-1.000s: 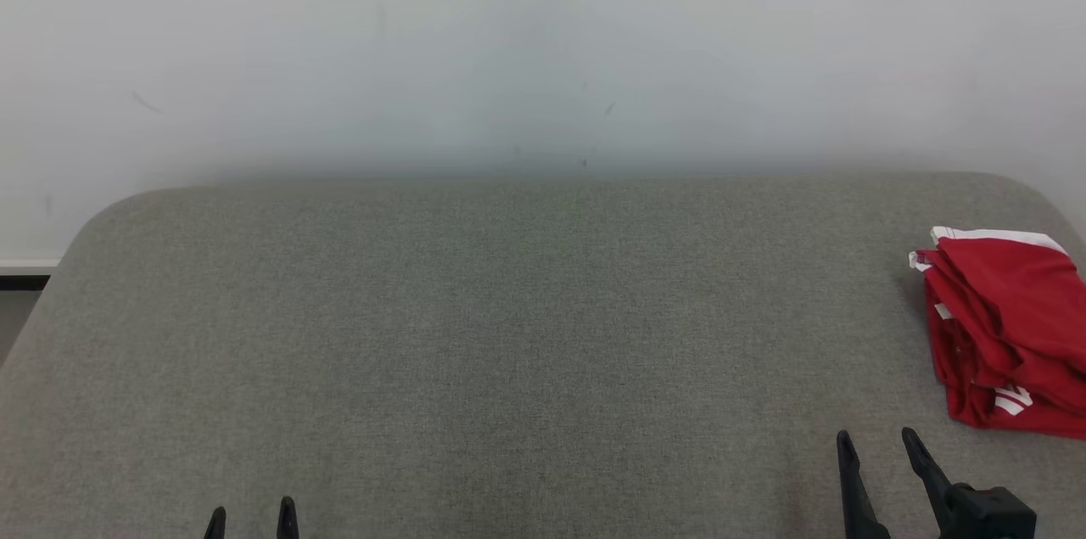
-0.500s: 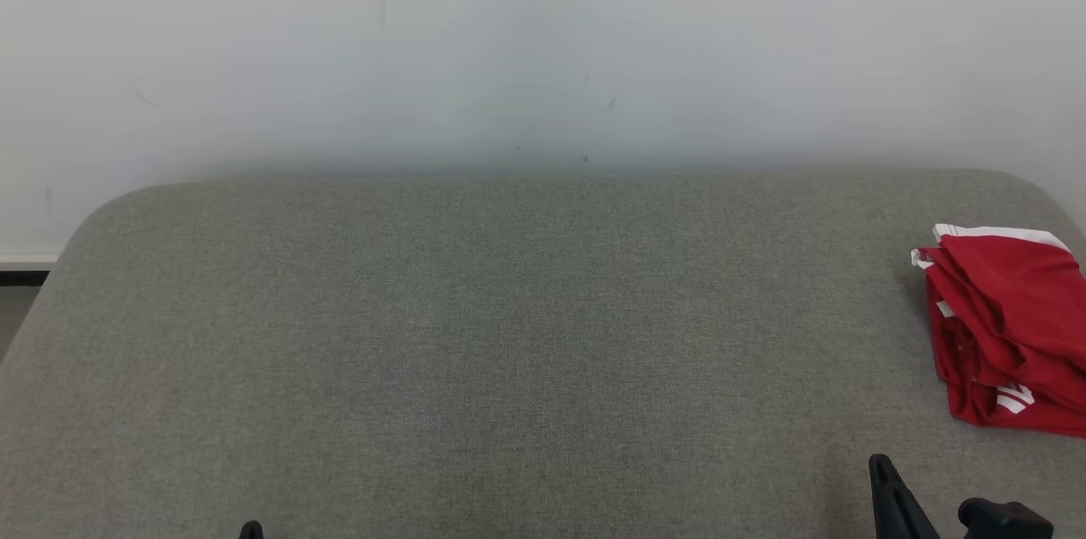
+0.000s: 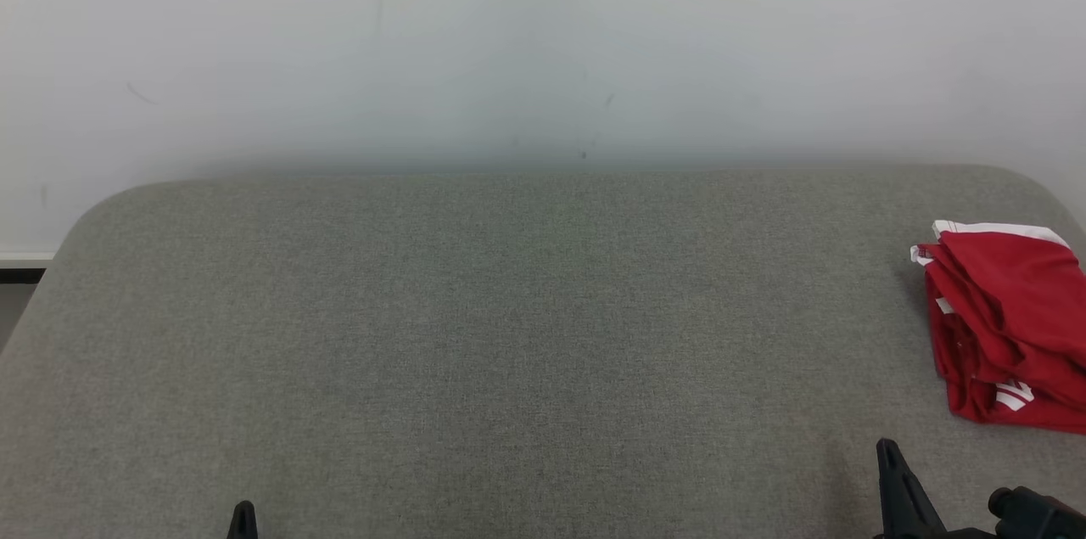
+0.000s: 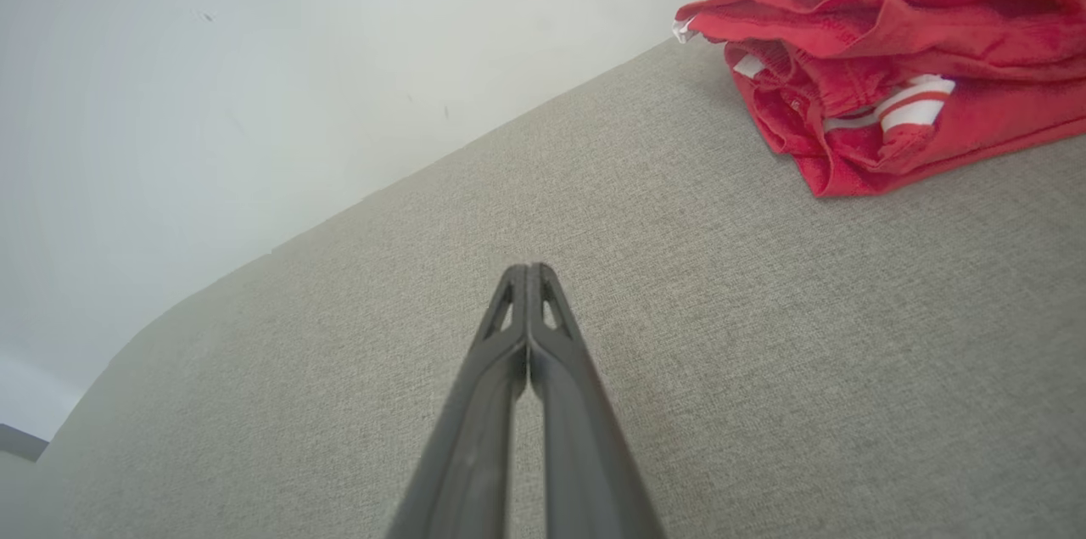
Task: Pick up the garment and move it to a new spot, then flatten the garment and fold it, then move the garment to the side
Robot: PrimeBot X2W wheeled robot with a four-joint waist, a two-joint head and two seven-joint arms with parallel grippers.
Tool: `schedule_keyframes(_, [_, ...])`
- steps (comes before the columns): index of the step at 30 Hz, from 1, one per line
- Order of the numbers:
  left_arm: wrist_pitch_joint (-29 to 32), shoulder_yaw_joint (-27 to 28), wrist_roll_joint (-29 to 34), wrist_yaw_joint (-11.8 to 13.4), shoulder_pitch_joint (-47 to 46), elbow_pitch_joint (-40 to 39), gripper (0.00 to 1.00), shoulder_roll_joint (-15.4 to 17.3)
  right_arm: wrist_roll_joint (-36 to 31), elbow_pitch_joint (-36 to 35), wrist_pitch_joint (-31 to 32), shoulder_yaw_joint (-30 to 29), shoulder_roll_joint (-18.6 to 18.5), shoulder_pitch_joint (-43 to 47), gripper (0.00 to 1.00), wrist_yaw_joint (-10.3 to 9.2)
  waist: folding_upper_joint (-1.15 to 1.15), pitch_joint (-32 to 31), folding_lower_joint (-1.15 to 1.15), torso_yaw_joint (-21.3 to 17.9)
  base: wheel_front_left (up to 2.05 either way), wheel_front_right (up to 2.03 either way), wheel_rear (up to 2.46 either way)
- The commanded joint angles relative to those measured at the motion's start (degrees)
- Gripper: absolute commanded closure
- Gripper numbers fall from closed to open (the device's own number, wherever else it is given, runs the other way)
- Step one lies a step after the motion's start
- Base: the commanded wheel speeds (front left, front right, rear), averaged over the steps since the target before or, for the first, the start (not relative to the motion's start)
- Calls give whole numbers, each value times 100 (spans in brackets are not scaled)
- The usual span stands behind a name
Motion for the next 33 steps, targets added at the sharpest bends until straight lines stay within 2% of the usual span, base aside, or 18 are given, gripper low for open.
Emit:
schedule_keyframes(1, [62,30,-277,-11,-187,-60,100,21,275,-83,40,-21,-9,-171,100,-3,0,5,0,-2,0,0,0])
schedule_keyframes(33, [677,124,-2611,-71,-650,37,100,29,2806,-51,443,-96,-13,-509,100,-6,0,90,0,-39,0,0,0])
